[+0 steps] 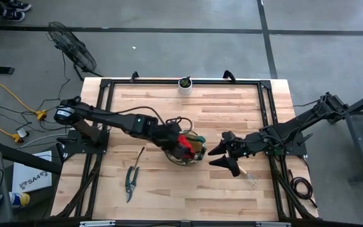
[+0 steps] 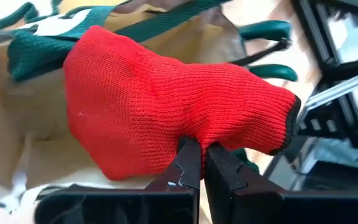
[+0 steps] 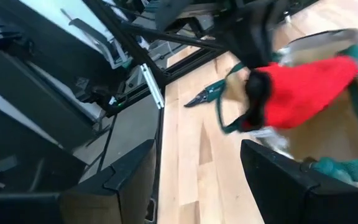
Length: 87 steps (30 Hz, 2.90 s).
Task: Pick & Place Garden tools in Gardening bag
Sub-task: Put the red gloves into the gardening bag, then put the green shear scissors into the gardening bag
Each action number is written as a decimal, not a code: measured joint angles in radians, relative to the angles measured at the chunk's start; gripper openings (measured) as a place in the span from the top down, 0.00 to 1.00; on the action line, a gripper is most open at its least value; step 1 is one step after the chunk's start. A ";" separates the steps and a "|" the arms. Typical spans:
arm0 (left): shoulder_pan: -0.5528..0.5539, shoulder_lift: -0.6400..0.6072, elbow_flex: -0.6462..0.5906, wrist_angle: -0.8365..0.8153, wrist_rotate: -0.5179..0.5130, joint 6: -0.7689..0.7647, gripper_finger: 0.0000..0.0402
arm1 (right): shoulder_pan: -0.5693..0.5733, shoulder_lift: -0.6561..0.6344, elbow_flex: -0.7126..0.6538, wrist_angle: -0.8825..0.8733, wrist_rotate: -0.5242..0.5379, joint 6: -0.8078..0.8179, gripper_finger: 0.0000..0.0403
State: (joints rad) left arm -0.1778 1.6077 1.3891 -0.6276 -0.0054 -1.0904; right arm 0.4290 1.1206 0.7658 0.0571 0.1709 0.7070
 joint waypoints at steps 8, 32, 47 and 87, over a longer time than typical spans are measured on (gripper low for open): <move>-0.086 0.000 0.000 0.045 -0.118 -0.181 1.00 | 0.000 0.000 0.000 0.000 0.112 -0.004 0.44; -0.137 0.000 0.000 0.049 -0.305 -0.302 0.94 | 0.000 0.000 0.000 0.001 0.197 -0.005 0.44; -0.136 -0.003 0.000 -0.023 -0.285 -0.306 0.59 | 0.000 0.000 0.000 0.001 0.196 -0.001 0.44; -0.137 -0.021 -0.002 0.299 0.047 0.352 1.00 | 0.001 0.000 0.000 -0.008 0.197 0.004 0.44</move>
State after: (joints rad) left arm -0.3146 1.5871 1.3873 -0.3285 0.0415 -0.7385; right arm 0.4297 1.1206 0.7658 0.0487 0.3683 0.7109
